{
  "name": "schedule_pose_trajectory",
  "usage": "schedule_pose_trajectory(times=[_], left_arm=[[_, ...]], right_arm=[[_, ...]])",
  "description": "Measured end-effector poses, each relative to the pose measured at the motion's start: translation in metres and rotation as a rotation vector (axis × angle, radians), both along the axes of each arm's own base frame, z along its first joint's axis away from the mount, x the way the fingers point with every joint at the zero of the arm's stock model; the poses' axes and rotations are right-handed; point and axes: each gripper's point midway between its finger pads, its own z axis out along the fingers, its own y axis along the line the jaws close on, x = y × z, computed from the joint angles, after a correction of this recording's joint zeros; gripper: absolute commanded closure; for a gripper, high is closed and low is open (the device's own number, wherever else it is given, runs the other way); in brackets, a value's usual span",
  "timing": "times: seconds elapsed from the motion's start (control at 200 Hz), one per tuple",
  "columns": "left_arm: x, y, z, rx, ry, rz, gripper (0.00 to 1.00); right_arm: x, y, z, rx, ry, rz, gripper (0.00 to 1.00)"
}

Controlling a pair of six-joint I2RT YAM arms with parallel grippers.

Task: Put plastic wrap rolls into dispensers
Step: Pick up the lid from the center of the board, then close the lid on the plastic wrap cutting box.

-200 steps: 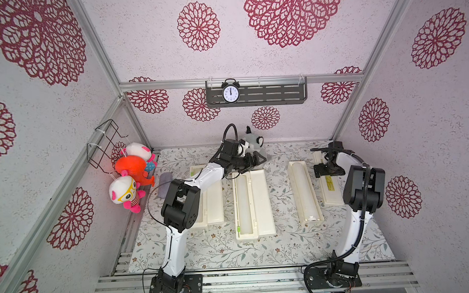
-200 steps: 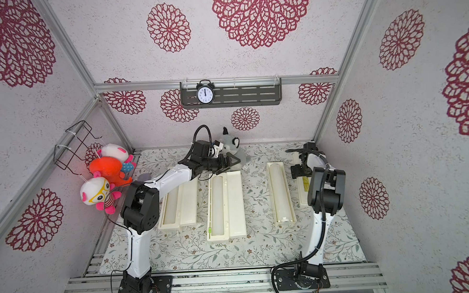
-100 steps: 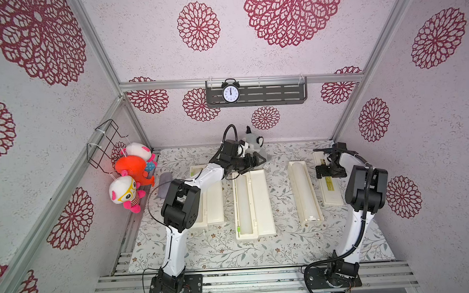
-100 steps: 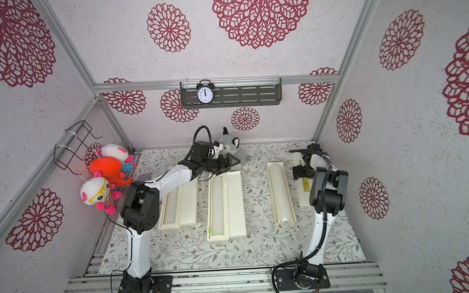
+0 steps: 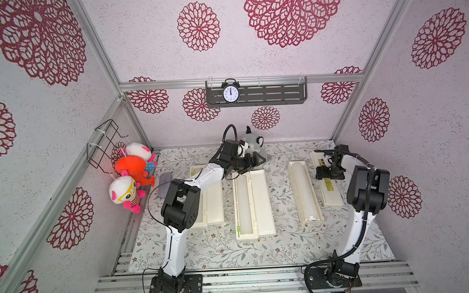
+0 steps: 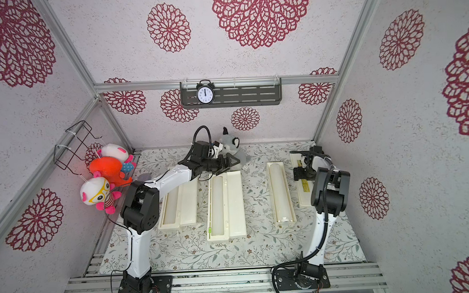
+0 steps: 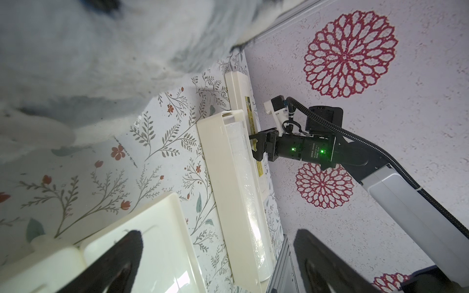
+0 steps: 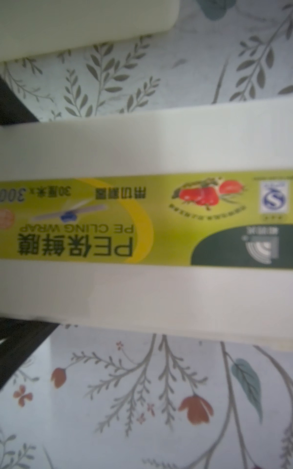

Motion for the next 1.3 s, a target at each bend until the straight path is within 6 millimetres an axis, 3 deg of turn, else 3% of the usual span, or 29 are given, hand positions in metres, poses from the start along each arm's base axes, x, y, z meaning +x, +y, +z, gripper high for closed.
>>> schedule_pose_trajectory(times=[0.115, 0.215, 0.505, 0.661, 0.766, 0.951, 1.151, 1.301], left_arm=[[0.000, 0.000, -0.001, 0.001, 0.000, -0.001, 0.02], [-0.001, 0.000, -0.002, 0.004, 0.000, -0.003, 0.02], [-0.006, -0.002, -0.010, 0.012, -0.002, -0.015, 0.02], [-0.008, -0.006, -0.007, 0.010, -0.015, -0.027, 0.02], [-0.010, -0.014, 0.000, 0.002, -0.029, -0.040, 0.02], [-0.013, -0.029, 0.013, -0.014, -0.050, -0.040, 0.02], [-0.002, -0.041, 0.026, -0.012, -0.066, 0.006, 0.02], [0.004, -0.053, 0.016, -0.016, -0.042, 0.018, 0.00]], right_arm=[[-0.013, 0.007, 0.004, 0.017, 0.017, 0.000, 0.15], [-0.021, 0.014, 0.020, 0.023, -0.001, -0.004, 0.17], [-0.037, 0.044, 0.114, 0.014, -0.158, 0.007, 0.18], [-0.049, 0.077, 0.140, 0.032, -0.179, 0.046, 0.18], [-0.066, 0.107, 0.132, 0.049, -0.145, 0.073, 0.18], [-0.107, 0.151, 0.093, 0.056, -0.019, 0.107, 0.18], [-0.124, 0.156, 0.082, -0.004, -0.007, 0.055, 0.18], [-0.122, 0.154, 0.086, -0.044, -0.054, 0.029, 0.17]])
